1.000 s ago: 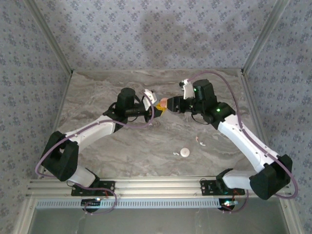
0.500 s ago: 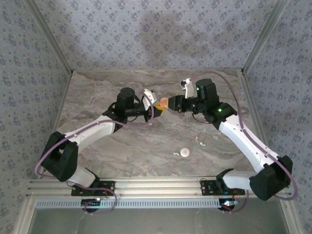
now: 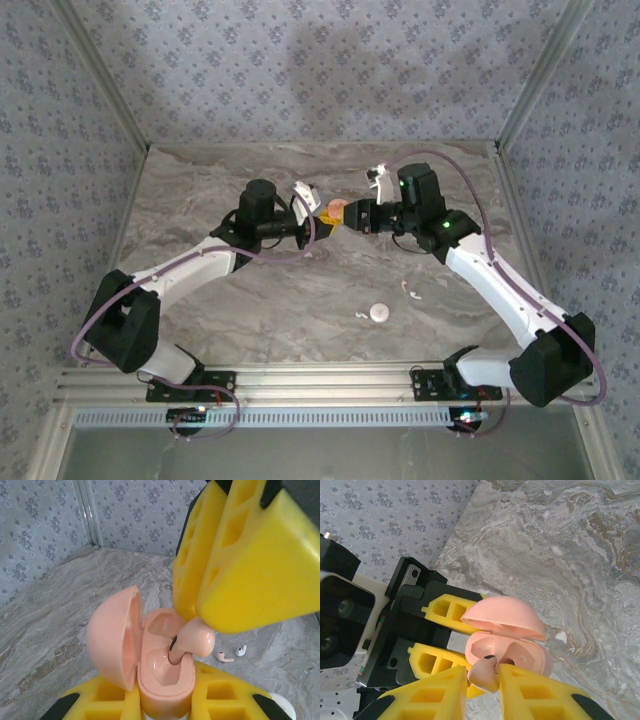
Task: Insert wireless bluetooth earbuds into charging case
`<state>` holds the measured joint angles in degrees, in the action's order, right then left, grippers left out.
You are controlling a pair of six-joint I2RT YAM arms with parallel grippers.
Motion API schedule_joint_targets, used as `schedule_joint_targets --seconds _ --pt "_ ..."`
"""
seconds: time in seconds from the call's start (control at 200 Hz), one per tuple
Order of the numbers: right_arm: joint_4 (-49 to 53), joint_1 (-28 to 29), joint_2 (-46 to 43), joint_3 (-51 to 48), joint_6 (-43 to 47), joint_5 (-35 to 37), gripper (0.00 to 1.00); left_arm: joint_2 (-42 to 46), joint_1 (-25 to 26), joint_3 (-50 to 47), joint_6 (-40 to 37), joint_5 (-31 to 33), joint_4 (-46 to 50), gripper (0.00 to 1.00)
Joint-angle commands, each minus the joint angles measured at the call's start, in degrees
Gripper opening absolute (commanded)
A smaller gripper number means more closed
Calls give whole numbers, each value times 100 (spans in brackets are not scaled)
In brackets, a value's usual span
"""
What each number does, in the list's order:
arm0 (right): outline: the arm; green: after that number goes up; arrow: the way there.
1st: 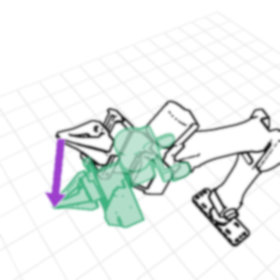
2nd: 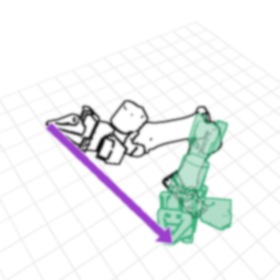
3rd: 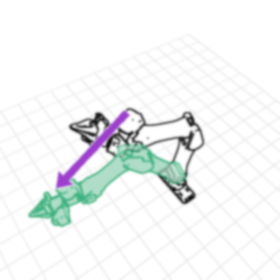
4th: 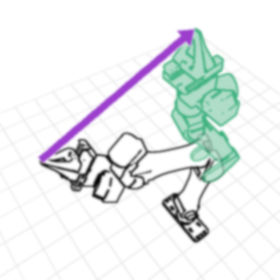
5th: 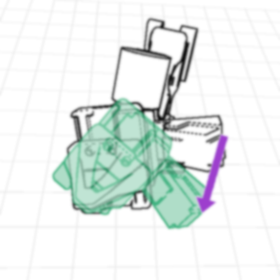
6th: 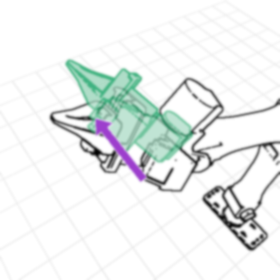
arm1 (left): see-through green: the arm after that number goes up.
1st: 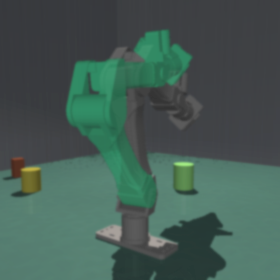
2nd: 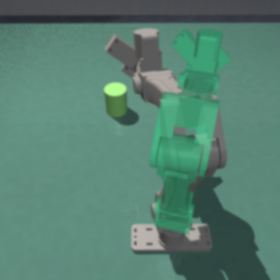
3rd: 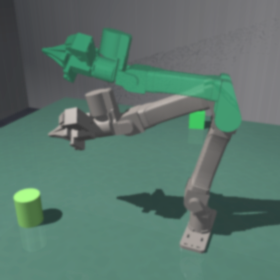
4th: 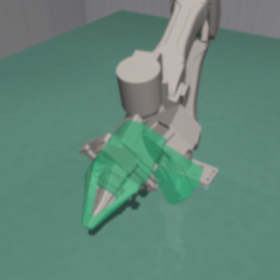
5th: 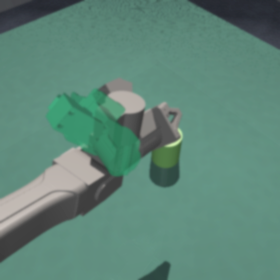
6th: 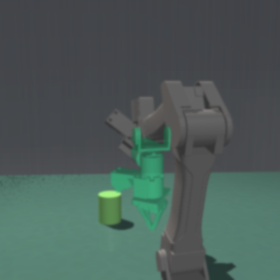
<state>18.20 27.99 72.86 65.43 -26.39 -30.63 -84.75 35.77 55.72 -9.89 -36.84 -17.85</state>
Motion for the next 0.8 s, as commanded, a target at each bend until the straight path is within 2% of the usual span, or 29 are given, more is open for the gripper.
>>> schedule_joint_targets --seconds 0.0,0.795 --pt "34 -19 25 -30 -79 -170 24 186 2 70 134 -210 -316 18" --pt "-458 106 193 15 -243 -266 22 174 0 65 153 -183 -273 18"
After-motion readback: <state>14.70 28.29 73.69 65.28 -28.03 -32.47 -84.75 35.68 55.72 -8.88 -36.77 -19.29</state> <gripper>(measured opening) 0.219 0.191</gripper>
